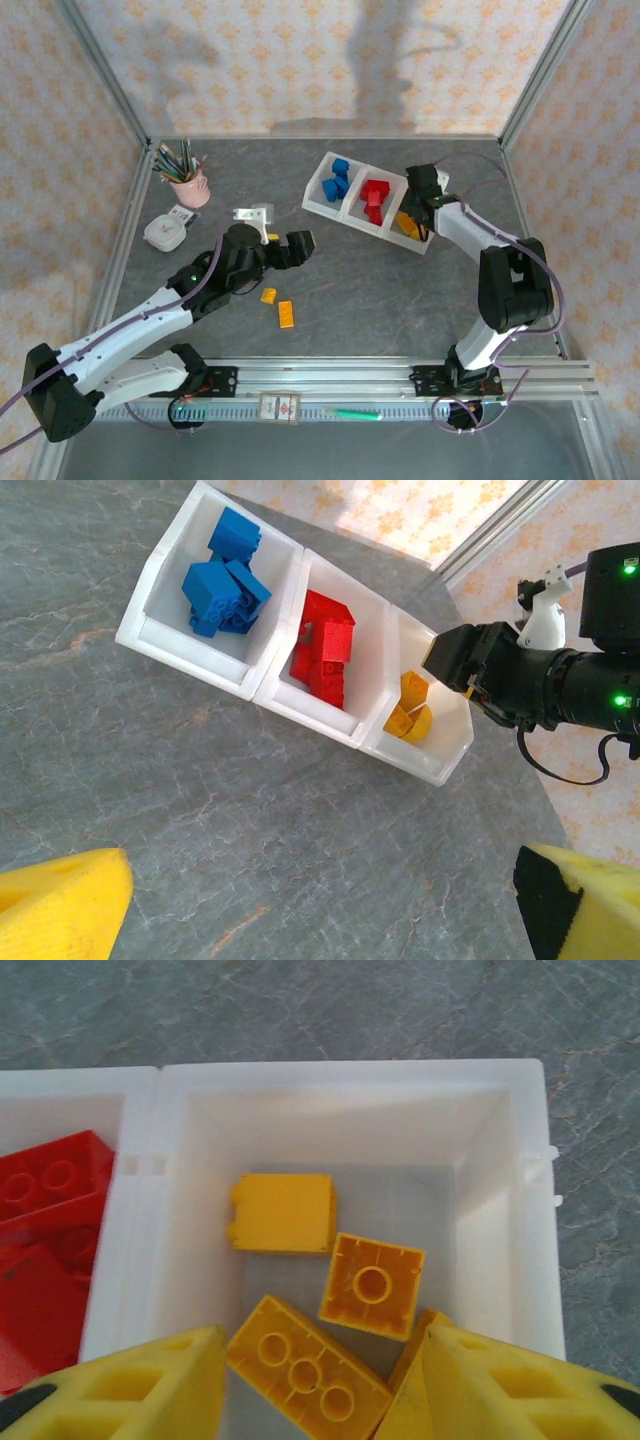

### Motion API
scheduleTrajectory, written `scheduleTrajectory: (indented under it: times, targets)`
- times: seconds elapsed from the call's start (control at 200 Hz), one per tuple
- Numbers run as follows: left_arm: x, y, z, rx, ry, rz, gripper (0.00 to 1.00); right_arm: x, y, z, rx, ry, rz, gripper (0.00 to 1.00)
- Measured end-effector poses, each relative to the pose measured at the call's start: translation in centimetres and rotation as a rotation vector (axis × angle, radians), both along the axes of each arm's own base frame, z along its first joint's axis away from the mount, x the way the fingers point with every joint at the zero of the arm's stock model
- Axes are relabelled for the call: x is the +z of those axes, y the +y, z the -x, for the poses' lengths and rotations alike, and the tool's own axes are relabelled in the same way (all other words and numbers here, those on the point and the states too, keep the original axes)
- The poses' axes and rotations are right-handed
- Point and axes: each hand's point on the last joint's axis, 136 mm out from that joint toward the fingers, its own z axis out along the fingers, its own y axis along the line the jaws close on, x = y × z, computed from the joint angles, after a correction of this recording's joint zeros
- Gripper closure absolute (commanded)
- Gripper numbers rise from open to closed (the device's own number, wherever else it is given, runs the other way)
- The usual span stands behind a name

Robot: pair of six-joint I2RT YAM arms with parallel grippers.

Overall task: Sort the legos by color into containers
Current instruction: Place the lego in the container, then pick up the lego from the bottom-center of the table.

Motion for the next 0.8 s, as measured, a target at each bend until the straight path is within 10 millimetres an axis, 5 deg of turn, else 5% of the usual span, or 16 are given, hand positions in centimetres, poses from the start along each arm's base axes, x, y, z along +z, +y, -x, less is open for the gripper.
scheduleTrajectory:
  times: [0.12,0.325,0.796]
  targets:
    - [0.4,0.6,-0.3,0.025,-0.012,0.006,0.01,2.0,2.3,0.4,0.066,-0.045,-0.017,0.46]
    - [1.3,1.8,-0.3,0.069,-0.038,0.019,0.01,5.5,10.5,3.3,0.293,-0.121,-0.064,0.42]
    - [1.1,7.8,3.0,0.230,-0.023,0.032,0.01,4.2,27.7,15.7,0.846,-0.117,-0.067,0.26]
